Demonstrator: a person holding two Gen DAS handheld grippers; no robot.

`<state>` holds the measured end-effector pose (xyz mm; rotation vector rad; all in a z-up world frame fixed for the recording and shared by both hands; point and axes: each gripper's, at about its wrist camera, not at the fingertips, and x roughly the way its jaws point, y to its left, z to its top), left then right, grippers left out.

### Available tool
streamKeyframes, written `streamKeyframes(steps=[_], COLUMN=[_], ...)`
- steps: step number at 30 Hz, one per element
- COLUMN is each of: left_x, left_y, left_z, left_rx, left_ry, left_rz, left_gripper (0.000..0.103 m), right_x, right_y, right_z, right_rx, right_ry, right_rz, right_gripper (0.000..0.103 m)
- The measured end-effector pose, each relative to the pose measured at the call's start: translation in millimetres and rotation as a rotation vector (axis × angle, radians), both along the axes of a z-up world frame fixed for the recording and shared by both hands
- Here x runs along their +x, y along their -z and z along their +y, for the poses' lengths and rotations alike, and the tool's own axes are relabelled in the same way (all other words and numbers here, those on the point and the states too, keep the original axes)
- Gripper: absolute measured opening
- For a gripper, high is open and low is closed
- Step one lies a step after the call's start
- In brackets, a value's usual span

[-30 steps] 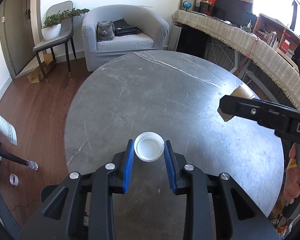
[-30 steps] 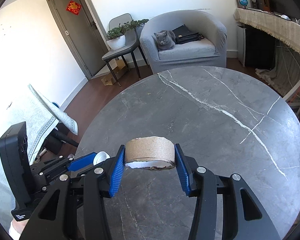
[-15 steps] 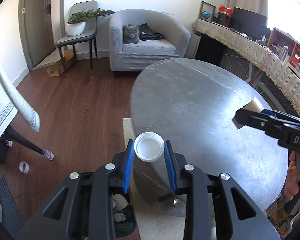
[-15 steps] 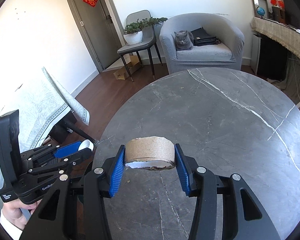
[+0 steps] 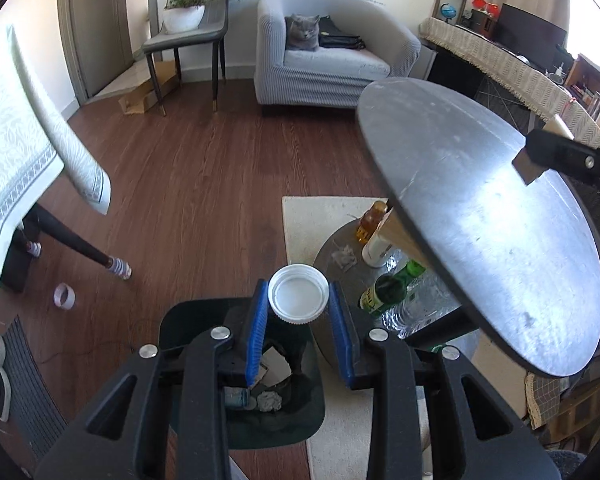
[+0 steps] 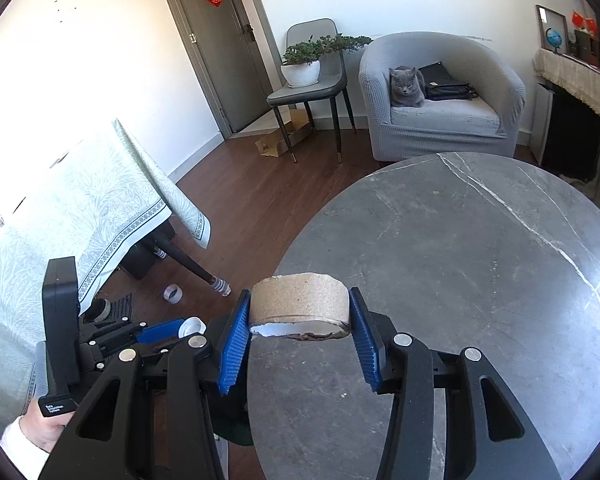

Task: Collect trash
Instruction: 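Carry the cap over the bin and open the left gripper while the right gripper carries the tape roll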

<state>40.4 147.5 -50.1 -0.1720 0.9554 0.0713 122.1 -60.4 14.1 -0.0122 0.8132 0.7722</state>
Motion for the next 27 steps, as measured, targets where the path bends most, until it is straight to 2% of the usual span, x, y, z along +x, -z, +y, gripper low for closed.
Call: streamKeyframes(steps=[8, 20, 27], left_x=[-10.9, -25.4, -31.0], left_y=[30.9, 56.5, 77.1], left_z=[28.4, 50.0, 56.6], left_rx=[-0.056, -0.066, -0.085], left_ry=[-0.048, -0.06, -0.045], left_rz=[0.063, 0.129, 0.207], left_gripper=[0.032, 0.032, 0.033], right_x=[-11.5, -28.1, -33.3], right_y=[2.4, 14.9, 19.6], right_z=[34.6, 80.5, 98.6], right_rx=[-0.023, -0.071, -0.085], right_ry=[-0.063, -0.142, -0.173], right_rz=[-0.004, 0.008, 0.015], right_gripper=[0.048, 0.048, 0.048])
